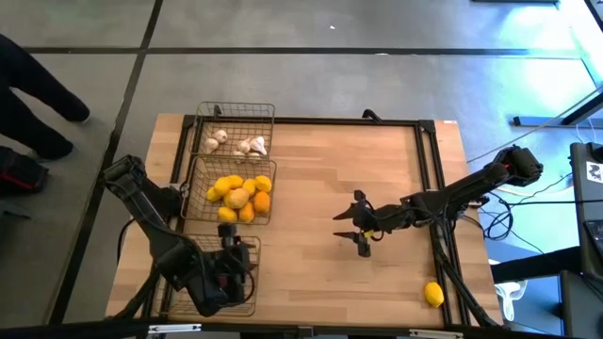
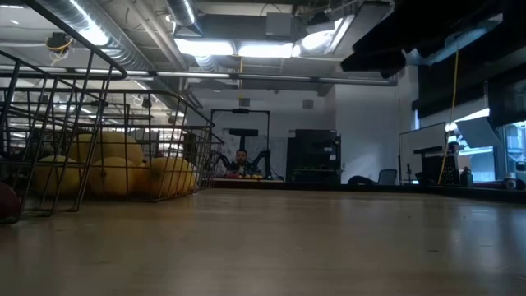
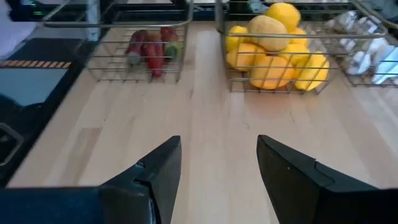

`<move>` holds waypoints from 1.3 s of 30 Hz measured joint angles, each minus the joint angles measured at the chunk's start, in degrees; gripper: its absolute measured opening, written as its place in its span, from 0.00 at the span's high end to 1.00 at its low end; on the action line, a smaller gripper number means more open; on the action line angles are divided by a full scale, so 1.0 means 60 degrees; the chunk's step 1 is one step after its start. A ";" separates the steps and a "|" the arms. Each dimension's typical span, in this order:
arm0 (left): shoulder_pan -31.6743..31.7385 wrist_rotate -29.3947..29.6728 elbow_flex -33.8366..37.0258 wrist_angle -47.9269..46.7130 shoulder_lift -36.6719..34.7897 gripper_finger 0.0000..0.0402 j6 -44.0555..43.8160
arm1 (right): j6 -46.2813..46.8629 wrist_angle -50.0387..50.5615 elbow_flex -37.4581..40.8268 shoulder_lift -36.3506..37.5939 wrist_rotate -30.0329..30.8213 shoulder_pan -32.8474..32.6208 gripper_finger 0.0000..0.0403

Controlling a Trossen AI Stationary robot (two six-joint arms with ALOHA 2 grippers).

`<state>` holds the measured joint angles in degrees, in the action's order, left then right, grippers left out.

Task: Sort produce into baskets
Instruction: Put the lemon in the middle wire basket

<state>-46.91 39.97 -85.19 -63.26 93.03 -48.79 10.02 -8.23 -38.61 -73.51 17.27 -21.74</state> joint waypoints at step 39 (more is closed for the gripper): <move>0.2879 -0.2068 0.0080 0.3978 0.0000 0.48 0.6328 | 0.8180 0.7558 -0.2379 -0.0060 -0.1933 -0.4010 0.49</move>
<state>-29.64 27.56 -84.71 -39.40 93.03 -10.82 59.10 37.12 -52.88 -73.87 5.68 -45.80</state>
